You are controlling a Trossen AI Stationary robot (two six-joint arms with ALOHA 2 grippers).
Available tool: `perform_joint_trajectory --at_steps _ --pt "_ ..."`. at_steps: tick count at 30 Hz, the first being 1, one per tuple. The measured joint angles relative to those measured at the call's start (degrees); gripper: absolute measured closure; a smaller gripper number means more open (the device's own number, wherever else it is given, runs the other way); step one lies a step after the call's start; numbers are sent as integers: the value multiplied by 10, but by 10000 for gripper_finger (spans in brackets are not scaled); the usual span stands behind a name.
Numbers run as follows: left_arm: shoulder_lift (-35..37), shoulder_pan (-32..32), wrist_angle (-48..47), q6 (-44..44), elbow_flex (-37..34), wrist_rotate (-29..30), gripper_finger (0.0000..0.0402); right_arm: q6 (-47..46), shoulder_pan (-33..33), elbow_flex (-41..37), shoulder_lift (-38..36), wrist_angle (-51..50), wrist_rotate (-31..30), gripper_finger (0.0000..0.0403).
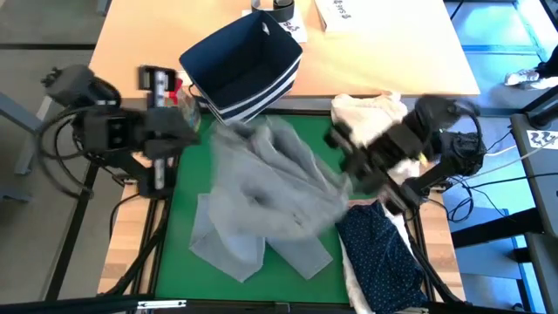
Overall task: Fold laundry
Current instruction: Fold the blue jeans
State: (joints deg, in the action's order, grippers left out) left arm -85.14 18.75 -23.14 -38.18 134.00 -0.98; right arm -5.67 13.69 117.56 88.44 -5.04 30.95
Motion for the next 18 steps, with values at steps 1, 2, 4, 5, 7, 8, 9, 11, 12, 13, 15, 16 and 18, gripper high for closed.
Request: perform_joint_trajectory --at_steps 1,2,4,5,7,8,9,11,12,13,15,16,18 --pt "-1 12 20 -6 0 -1 401 9 10 0 0 -7 17 381" --pt "0 21 30 -16 1 -1 401 15 18 0 -2 -12 29 381" --pt "5 29 39 -39 5 21 401 25 24 0 -6 -37 24 381" --pt "6 29 35 -47 5 40 401 29 24 0 -9 -58 7 381" --pt "6 26 18 -53 6 88 401 35 22 0 -12 -112 -43 381" --pt "4 19 -3 -55 4 111 401 39 21 0 -12 -139 -75 381" --pt "2 9 -27 -60 4 135 401 45 20 0 -12 -169 -105 381" --pt "-4 -8 -74 -65 1 181 401 52 14 0 -10 -231 -172 381" --pt "-6 -16 -101 -62 0 205 401 53 8 -1 -10 -260 -198 380" --pt "-6 -23 -119 -54 0 231 401 51 6 -4 -11 -282 -222 380" --pt "0 -38 -156 -38 1 275 401 46 2 -9 -11 -319 -268 380" --pt "5 -42 -178 -28 2 295 401 47 -2 -11 -11 -338 -296 380" --pt "11 -47 -223 1 4 315 401 47 -9 -11 -8 -377 -350 380"
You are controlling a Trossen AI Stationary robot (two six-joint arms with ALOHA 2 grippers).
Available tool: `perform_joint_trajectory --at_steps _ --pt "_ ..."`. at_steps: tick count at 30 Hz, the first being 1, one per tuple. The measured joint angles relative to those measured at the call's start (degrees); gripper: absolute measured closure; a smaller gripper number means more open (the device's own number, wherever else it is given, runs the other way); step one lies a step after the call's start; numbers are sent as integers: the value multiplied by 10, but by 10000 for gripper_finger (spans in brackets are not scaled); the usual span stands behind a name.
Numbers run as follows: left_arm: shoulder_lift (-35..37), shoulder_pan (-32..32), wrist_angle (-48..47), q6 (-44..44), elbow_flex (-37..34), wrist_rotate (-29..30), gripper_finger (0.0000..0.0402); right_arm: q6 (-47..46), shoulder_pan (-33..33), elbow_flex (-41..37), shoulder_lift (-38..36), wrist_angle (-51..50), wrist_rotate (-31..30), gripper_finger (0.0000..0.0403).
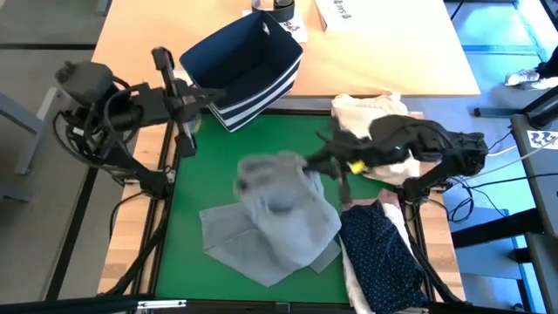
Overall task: Fold laundry
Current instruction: Fold the blue jeans
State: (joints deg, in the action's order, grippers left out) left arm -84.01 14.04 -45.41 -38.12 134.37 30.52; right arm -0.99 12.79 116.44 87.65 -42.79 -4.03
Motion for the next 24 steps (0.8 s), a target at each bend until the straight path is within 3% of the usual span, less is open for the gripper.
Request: perform_joint_trajectory --at_steps 7,14,21,24 --pt "2 -8 -121 114 -3 2 401 -2 -42 0 26 -72 -159 380" --pt "8 -17 -278 239 -7 3 401 3 -97 -1 25 -64 -241 380" --pt "18 -30 -304 307 -65 4 402 2 -210 0 -1 -70 -247 379" --pt "18 -43 -301 311 -90 4 401 1 -284 0 2 -75 -221 379"
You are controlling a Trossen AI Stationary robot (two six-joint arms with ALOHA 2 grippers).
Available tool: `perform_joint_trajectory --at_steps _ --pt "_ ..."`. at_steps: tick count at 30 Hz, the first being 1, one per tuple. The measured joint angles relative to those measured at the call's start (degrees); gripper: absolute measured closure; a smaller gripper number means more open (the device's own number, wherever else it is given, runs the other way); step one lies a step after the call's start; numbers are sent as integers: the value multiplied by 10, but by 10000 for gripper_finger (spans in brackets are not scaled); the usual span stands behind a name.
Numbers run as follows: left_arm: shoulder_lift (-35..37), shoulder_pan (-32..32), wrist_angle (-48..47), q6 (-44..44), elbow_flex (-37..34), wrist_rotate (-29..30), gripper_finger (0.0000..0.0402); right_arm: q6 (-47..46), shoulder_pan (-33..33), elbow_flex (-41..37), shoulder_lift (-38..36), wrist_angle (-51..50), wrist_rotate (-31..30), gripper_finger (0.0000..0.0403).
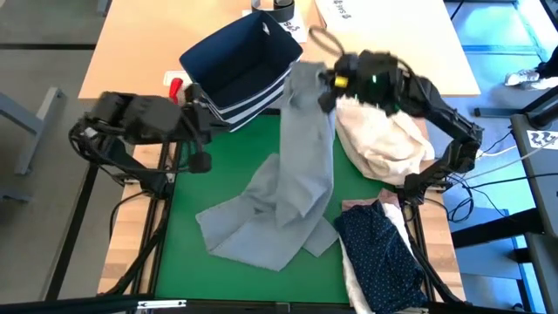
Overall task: Fold laundry
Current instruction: Fold the blue jeans
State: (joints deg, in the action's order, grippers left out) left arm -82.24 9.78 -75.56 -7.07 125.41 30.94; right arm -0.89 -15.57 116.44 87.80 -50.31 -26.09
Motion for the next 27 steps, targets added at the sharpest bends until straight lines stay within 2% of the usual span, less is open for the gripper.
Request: perform_joint_trajectory --at_steps 6,10,14,21,27 --pt "-2 -44 23 6 -71 0 401 -2 -174 0 37 1 86 379" --pt "-1 -78 41 7 -105 0 401 13 -288 0 90 7 158 379" --pt "-1 -109 84 10 -130 -9 401 35 -376 0 157 38 230 379" --pt "-1 -145 117 52 -161 -37 401 50 -469 0 268 133 319 379" --pt "-1 -163 122 80 -178 -35 401 52 -508 0 338 182 310 365"
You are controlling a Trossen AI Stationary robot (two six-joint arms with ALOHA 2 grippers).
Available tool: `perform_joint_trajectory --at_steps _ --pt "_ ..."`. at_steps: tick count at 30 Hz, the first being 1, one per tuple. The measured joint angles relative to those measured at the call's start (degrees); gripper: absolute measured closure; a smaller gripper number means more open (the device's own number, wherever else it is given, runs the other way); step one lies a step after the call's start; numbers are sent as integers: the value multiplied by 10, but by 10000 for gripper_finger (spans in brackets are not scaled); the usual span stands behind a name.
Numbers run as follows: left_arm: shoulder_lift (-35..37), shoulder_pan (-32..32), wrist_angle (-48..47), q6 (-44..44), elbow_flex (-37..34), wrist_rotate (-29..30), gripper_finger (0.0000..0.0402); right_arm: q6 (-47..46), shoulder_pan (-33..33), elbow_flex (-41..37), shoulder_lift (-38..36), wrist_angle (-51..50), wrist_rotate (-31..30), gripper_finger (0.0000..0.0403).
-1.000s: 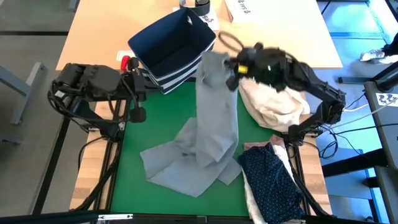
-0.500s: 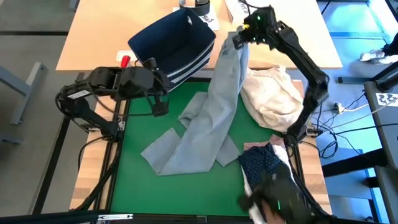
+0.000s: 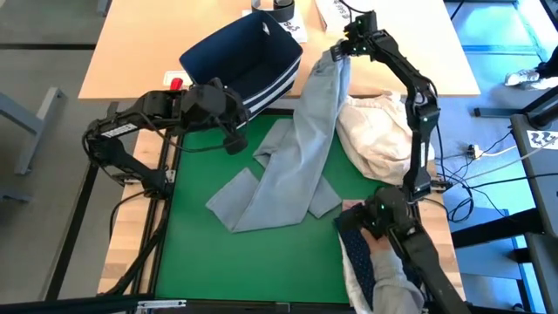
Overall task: Fold laundry
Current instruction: Fold the blue jeans
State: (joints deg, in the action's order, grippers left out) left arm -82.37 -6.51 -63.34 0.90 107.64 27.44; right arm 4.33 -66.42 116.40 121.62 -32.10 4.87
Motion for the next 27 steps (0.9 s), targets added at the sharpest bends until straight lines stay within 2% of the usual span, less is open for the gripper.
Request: perform_joint_trajectory --at_steps 5,9,12,15,17,20,23,27 --pt "-1 -16 5 14 -6 32 398 -10 -5 0 15 -18 -13 302" --pt "0 -37 -4 28 -6 27 367 -11 -3 30 2 -70 -14 237" --pt "0 -57 -30 39 -6 -7 334 -12 8 78 -16 -143 -4 198" --pt "1 -75 -44 35 -26 -50 307 -12 31 120 -37 -238 55 173" --pt "3 -86 -51 17 -57 -85 297 -13 58 133 -58 -280 105 164" --pt "9 -100 -42 -15 -126 -124 293 -15 119 134 -98 -314 136 158" --pt "15 -111 -11 -64 -210 -203 293 -15 195 134 -124 -348 123 160" --pt "15 -121 75 -90 -323 -275 293 -27 305 133 -134 -388 67 167"
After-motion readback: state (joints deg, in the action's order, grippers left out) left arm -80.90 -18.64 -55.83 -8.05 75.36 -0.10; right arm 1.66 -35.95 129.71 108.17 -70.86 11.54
